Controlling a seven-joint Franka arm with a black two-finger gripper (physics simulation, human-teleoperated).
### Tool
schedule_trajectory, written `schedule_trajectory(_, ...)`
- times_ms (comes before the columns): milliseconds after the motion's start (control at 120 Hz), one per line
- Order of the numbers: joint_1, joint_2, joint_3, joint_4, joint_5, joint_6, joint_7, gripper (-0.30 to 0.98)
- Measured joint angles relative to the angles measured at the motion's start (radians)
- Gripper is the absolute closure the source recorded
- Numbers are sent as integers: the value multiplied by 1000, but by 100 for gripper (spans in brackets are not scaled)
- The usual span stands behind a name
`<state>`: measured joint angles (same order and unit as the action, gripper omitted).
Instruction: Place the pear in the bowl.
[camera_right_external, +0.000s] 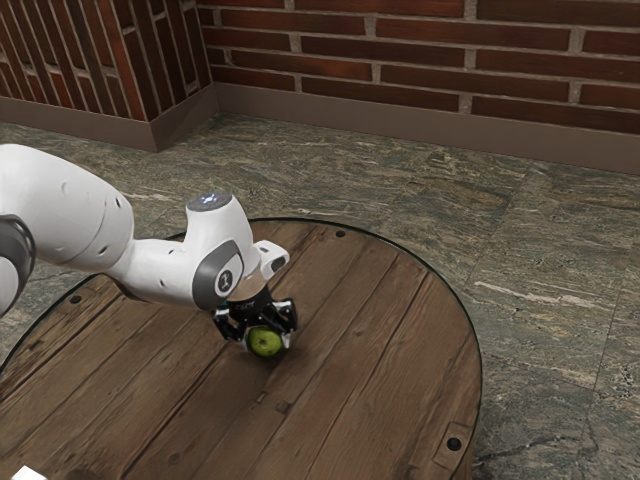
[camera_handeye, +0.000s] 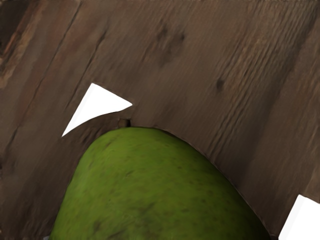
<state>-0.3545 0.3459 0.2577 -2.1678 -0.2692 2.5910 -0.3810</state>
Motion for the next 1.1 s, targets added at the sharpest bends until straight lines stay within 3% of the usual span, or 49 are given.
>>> schedule_trajectory(442, 0, -86, 15, 3, 23, -24, -28, 36)
schedule_trajectory(617, 3, -107, 140, 36, 30, -44, -21, 40)
schedule_trajectory(775, 1, -106, 195, 88, 37, -78, -10, 41)
schedule_trajectory(1100, 106, 133, 232, 373, 22, -187, 42, 41)
